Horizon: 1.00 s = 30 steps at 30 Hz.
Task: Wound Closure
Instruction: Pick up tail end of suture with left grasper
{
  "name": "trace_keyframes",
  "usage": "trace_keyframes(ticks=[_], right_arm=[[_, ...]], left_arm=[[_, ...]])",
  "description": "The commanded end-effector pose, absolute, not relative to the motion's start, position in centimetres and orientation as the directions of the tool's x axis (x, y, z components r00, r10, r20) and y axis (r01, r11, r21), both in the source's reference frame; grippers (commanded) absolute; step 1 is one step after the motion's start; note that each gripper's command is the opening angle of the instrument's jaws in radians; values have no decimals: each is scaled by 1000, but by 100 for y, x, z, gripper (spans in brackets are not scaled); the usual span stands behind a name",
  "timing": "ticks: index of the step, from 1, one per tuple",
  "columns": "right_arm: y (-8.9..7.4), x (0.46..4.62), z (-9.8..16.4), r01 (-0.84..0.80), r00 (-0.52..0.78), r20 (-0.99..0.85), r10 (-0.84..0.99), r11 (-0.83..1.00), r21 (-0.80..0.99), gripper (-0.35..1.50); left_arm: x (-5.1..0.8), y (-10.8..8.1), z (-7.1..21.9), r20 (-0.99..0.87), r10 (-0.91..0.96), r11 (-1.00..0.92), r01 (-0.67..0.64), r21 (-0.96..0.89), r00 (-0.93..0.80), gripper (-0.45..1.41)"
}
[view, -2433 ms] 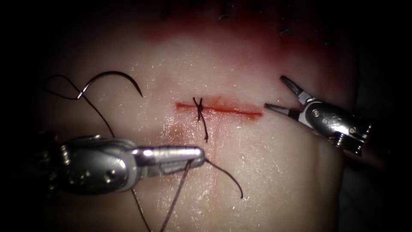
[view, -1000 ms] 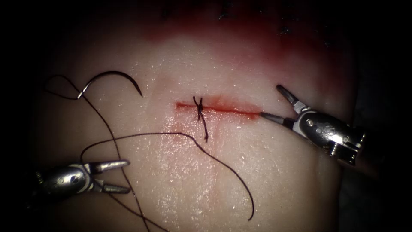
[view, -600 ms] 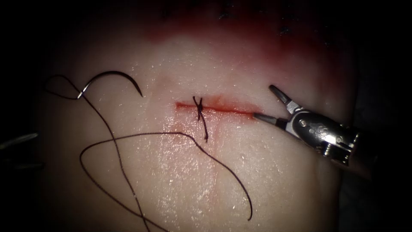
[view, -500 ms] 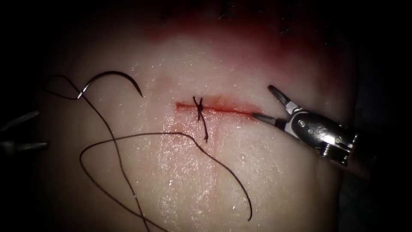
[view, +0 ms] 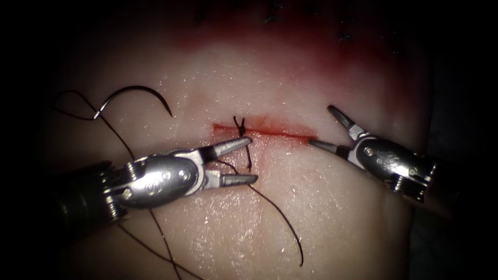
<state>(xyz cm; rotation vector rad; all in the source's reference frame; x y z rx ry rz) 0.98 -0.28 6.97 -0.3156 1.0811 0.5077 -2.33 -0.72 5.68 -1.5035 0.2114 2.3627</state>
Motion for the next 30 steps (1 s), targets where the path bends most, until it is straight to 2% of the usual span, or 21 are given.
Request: trace_keyframes(ticks=[1,11,18,29,30], right_arm=[[-26,104,703,-537,372,-897,238,843,1,125],[-26,105,702,-538,372,-897,239,843,1,125],[-26,105,702,-538,372,-897,239,843,1,125],[-23,106,704,-540,373,-896,240,842,1,125],[-23,106,704,-540,373,-896,240,842,0,125]], left_arm=[[-239,-70,580,-899,197,-937,-346,-54,-391,47],[-234,-83,653,-880,152,-956,-291,-16,-449,40],[-233,-80,661,-872,152,-955,-298,-8,-466,21],[-238,-85,657,-870,150,-954,-300,-3,-469,18],[-239,-85,656,-872,150,-955,-298,-5,-466,9]])
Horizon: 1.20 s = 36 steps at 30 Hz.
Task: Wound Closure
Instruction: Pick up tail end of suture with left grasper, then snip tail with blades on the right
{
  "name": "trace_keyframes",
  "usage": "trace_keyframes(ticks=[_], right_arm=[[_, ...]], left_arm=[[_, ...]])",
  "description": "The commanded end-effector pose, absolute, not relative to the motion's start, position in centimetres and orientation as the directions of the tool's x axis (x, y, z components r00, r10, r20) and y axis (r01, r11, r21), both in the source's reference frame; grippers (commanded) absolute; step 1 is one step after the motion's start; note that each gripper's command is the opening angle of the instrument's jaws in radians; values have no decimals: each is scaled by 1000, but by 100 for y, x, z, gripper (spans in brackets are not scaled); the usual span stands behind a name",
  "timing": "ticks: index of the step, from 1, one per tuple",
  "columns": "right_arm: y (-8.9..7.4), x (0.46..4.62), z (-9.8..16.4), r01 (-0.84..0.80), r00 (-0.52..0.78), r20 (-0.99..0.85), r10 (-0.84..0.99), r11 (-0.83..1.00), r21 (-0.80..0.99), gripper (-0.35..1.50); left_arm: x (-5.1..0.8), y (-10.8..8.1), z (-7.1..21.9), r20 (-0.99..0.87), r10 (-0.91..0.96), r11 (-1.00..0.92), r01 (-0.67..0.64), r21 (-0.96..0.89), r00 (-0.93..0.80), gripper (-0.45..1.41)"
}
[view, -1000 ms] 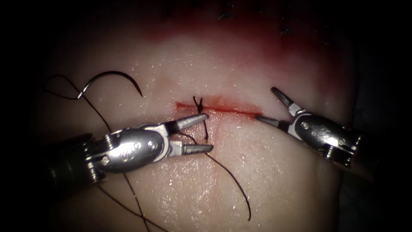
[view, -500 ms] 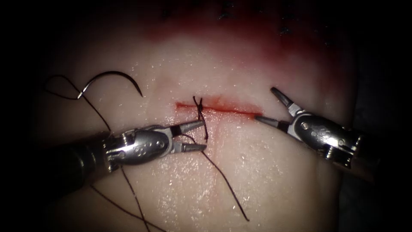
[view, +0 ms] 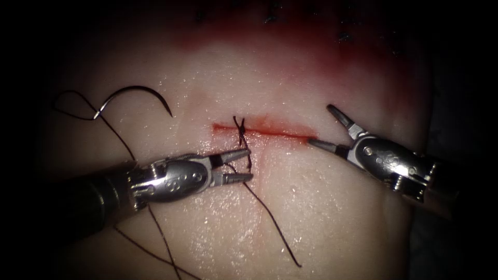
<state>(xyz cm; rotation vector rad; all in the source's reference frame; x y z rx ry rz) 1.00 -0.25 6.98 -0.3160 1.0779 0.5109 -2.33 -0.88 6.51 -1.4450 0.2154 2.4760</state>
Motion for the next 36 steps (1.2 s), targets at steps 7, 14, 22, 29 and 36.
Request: trace_keyframes(ticks=[7,14,22,29,36], right_arm=[[-26,111,706,-523,373,-897,235,852,6,121],[-44,138,712,-340,357,-927,116,940,-13,118],[-50,182,714,-226,314,-948,-57,965,-133,120],[-45,211,718,-208,306,-944,-120,960,-189,120],[-36,228,720,-249,302,-939,-166,937,-245,120]], left_arm=[[-242,-85,654,-898,108,-970,-244,0,-427,-35],[-230,-74,645,-907,107,-974,-227,-13,-407,-35],[-211,-65,626,-914,93,-974,-227,-1,-395,-35],[-209,-64,622,-917,95,-971,-241,1,-387,-35],[-211,-61,622,-919,97,-969,-249,1,-382,-35]])
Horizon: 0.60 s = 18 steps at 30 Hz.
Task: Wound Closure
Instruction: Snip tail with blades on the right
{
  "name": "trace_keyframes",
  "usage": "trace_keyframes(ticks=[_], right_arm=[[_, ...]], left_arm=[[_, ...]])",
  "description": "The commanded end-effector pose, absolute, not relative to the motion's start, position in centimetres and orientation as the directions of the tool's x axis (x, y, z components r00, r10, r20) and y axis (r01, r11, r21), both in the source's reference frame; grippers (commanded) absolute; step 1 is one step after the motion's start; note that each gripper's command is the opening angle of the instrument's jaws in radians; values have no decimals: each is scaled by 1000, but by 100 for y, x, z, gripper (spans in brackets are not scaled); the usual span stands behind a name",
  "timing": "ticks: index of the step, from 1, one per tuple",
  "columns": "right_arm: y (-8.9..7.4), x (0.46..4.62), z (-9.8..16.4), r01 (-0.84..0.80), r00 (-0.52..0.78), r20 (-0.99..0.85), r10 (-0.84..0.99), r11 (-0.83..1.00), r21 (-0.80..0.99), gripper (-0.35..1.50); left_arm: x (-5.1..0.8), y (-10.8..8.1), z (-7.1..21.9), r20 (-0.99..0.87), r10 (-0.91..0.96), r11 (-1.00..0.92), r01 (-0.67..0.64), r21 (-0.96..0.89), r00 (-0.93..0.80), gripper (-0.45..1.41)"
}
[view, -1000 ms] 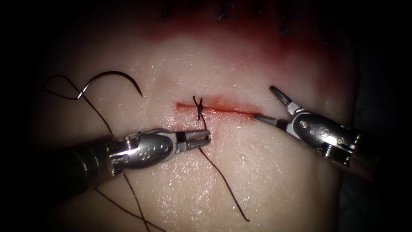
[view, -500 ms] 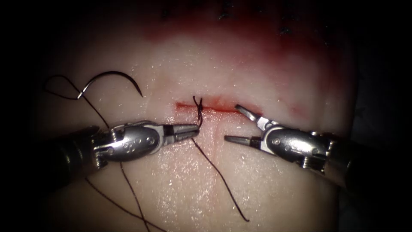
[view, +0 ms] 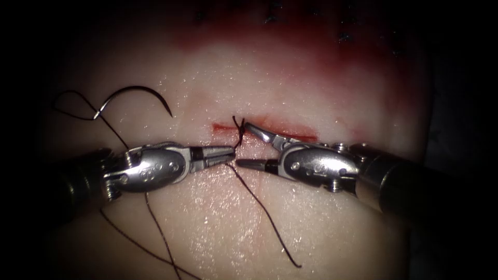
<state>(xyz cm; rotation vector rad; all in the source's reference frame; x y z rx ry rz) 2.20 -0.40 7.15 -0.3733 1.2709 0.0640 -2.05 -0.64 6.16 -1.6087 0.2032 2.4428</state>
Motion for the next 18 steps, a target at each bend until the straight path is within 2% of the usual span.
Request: trace_keyframes(ticks=[1,8,18], right_arm=[[-35,230,720,-253,304,-938,-165,935,-246,120],[-32,246,727,-250,297,-935,-195,929,-273,128],[-28,269,735,-228,277,-935,-223,930,-289,128]], left_arm=[[-212,-61,622,-919,97,-968,-249,2,-382,-35],[-211,-61,622,-919,97,-968,-249,2,-382,-35],[-212,-65,622,-919,95,-968,-250,5,-383,-35]])
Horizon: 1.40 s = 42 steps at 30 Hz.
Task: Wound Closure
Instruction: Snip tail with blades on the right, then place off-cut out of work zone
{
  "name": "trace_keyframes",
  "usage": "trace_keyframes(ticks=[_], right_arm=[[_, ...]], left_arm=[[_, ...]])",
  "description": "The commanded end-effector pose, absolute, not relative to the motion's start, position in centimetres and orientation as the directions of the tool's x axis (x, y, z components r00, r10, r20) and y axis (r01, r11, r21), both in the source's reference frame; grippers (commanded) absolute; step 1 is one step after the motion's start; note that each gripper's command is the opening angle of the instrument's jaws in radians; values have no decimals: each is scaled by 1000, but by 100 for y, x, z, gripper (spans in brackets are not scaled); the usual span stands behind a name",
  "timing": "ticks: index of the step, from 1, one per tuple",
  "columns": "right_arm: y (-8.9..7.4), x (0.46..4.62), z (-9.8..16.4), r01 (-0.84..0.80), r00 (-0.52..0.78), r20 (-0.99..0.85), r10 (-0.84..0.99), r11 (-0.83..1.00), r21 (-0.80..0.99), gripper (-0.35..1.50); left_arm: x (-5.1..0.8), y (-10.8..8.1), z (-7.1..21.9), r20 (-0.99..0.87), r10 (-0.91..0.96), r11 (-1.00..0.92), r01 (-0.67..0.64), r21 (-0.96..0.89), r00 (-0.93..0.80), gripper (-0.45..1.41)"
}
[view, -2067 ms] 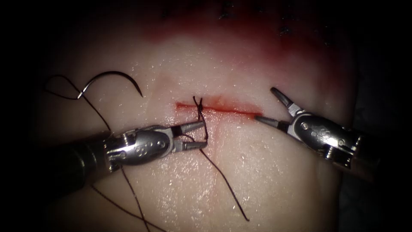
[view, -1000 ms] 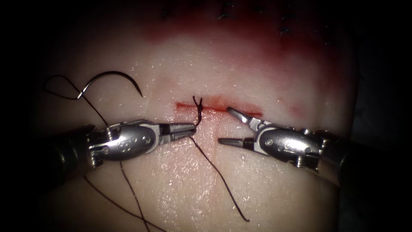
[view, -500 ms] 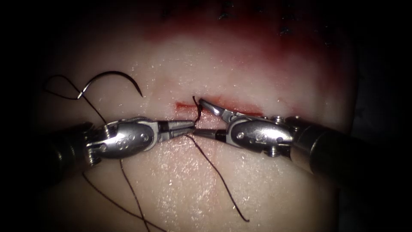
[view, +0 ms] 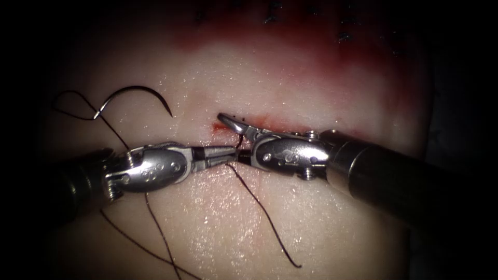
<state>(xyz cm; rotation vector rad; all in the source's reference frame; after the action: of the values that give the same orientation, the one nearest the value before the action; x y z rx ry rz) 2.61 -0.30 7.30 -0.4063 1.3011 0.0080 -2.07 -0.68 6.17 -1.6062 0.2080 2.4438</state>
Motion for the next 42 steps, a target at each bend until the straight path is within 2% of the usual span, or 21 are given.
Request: trace_keyframes(ticks=[1,13,17,20,22,23,33,34,35,36,37,38,42], right_arm=[[-28,270,736,-227,274,-935,-224,930,-290,126],[-30,276,741,-211,272,-934,-230,933,-292,121],[-30,277,741,-210,270,-935,-231,933,-292,110],[-29,277,742,-201,274,-934,-230,936,-289,84],[-29,277,742,-178,284,-927,-244,937,-301,-6],[-29,276,742,-161,290,-920,-265,934,-320,-35],[-27,275,744,-175,312,-903,-295,916,-360,-35],[-27,274,744,-174,311,-905,-289,919,-353,-11],[-27,272,742,-197,297,-921,-252,928,-317,39],[-28,267,741,-237,298,-928,-222,925,-298,108],[-29,263,739,-262,300,-932,-203,922,-285,133],[-31,248,735,-256,301,-935,-188,928,-269,141],[-33,213,722,-261,324,-931,-166,931,-257,141]], left_arm=[[-213,-65,622,-919,94,-968,-250,5,-384,-35],[-216,-67,621,-918,88,-968,-250,12,-386,-35],[-217,-67,621,-918,89,-968,-251,12,-387,-35],[-217,-68,620,-917,89,-967,-253,13,-389,-35],[-217,-69,620,-917,89,-967,-253,13,-389,-35],[-217,-69,619,-917,89,-967,-253,13,-389,-35],[-215,-73,615,-919,88,-969,-248,11,-385,-35],[-213,-73,613,-919,89,-969,-246,9,-384,-35],[-211,-73,611,-919,90,-970,-244,7,-383,-35],[-209,-73,608,-920,91,-970,-242,4,-381,-35],[-205,-72,604,-921,94,-971,-241,0,-377,-35],[-198,-70,597,-926,102,-970,-243,-12,-362,-35],[-167,-61,574,-928,95,-962,-274,8,-360,-35]])
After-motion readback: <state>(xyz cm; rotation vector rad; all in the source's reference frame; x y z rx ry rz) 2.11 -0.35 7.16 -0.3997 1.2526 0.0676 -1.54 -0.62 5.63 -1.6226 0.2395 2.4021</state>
